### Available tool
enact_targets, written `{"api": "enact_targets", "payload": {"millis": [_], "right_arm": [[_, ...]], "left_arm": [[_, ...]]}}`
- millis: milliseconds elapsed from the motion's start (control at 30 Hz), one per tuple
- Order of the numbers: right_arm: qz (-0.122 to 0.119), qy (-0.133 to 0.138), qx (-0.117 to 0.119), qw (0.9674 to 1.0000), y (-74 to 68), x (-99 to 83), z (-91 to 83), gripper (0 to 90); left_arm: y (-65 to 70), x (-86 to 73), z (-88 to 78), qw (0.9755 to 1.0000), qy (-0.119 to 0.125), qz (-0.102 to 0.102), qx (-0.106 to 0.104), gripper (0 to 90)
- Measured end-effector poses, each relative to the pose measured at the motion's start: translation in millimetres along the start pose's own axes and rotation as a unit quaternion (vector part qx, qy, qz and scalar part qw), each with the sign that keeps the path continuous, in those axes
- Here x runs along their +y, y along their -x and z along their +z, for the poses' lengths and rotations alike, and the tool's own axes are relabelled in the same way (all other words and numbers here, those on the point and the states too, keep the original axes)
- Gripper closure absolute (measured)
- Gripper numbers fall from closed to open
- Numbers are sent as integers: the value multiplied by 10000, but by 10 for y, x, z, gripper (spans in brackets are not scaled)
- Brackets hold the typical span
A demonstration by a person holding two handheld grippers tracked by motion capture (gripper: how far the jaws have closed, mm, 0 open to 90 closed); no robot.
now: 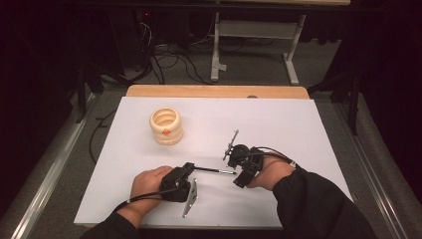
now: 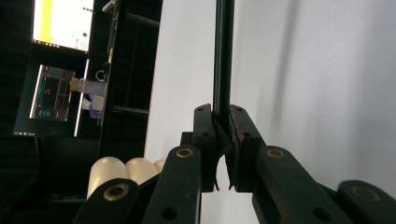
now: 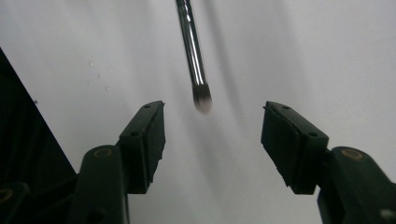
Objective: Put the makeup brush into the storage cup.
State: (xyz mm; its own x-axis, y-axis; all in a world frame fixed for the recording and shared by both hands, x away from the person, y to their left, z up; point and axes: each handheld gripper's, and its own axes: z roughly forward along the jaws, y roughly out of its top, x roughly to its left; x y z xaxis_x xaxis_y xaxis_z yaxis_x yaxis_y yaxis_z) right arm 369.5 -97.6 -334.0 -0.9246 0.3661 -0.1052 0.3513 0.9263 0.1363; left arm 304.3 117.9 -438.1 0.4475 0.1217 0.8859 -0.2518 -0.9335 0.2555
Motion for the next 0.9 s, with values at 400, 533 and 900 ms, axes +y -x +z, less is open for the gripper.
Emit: {"api": "enact_targets", "payload": {"millis": [400, 533, 900], "right_arm": [[430, 29, -155, 9990, 177, -389, 11, 276], [556, 7, -160, 9983, 226, -516, 50, 241], [790, -52, -253, 9965, 292, -808, 219, 114]], "left_arm": [[-21, -21, -5, 10000, 28, -71, 18, 834], [-26, -32, -6, 10000, 10, -85, 27, 834], [-26, -41, 2, 9999, 5, -114, 12, 834]]}}
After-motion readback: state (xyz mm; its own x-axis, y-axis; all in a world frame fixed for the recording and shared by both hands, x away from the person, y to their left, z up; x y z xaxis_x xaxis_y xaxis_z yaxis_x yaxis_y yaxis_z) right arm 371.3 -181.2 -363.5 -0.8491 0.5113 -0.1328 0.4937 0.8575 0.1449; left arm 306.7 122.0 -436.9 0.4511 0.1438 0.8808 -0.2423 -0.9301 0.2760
